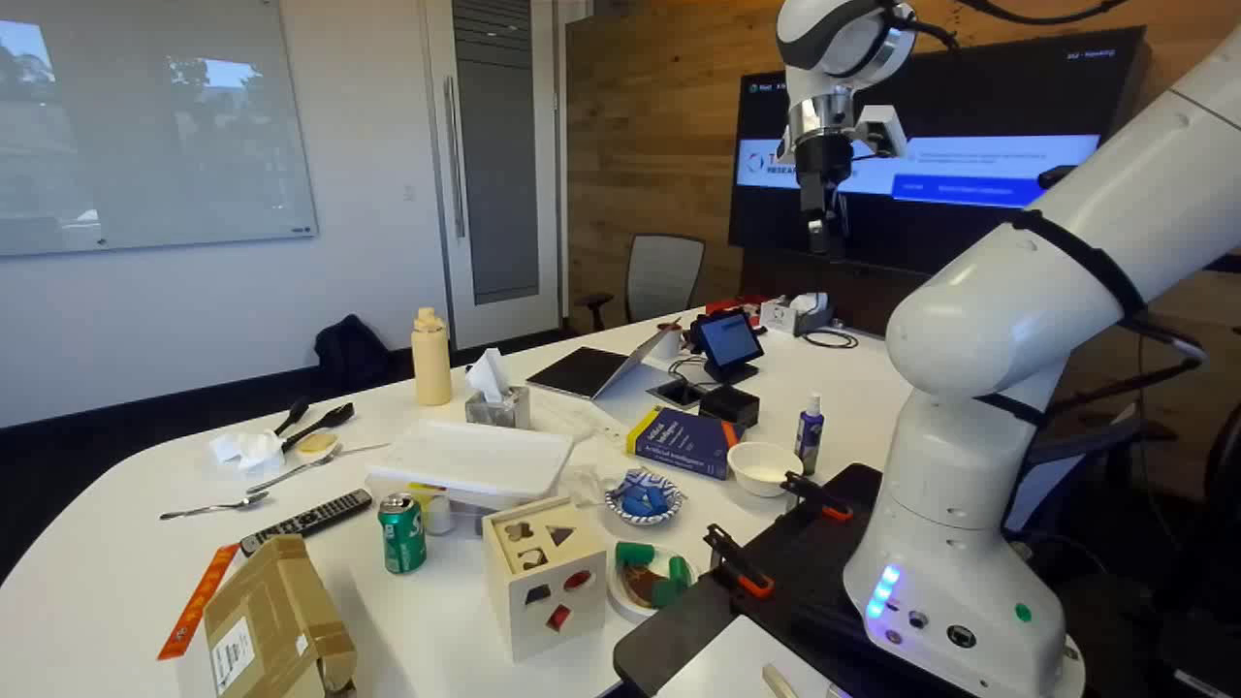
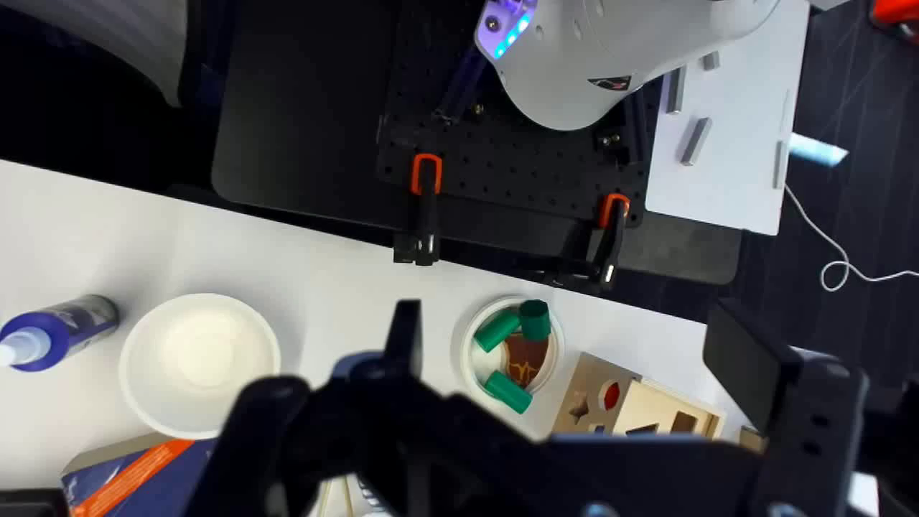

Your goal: Put the green cylinder inside the white bowl.

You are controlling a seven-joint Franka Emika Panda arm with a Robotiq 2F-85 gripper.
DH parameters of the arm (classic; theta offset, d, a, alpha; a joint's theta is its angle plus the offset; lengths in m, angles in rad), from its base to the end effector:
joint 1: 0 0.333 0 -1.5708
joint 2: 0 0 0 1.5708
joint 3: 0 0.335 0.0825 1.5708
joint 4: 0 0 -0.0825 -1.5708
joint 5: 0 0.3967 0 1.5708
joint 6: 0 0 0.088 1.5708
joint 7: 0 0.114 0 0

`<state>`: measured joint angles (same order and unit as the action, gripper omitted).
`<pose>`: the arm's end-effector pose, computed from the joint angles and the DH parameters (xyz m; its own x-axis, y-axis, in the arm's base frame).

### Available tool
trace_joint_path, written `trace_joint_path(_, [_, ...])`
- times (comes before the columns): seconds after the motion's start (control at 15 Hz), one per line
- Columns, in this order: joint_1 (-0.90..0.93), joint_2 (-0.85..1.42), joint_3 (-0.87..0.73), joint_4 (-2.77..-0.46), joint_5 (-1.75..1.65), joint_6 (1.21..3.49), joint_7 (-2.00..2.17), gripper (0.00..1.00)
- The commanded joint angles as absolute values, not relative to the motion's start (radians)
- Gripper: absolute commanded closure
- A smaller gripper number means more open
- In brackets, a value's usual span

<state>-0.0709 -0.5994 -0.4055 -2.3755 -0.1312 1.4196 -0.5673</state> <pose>0.2844 -0.1838 0.4987 0.9342 0.2364 -0.2672 0.1577 -0.9454 -0.2851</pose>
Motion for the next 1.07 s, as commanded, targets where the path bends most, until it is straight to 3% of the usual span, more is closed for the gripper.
trace_joint_path(0.0, [-0.092, -0.593, -0.388, -2.374, -0.124, 1.419, -0.578, 0.0])
trace_joint_path(0.47, [-0.02, -0.355, -0.331, -2.485, -0.06, 1.804, -0.582, 0.0])
trace_joint_path(1.0, [0.039, 0.149, -0.104, -2.509, -0.044, 2.213, -0.617, 0.0])
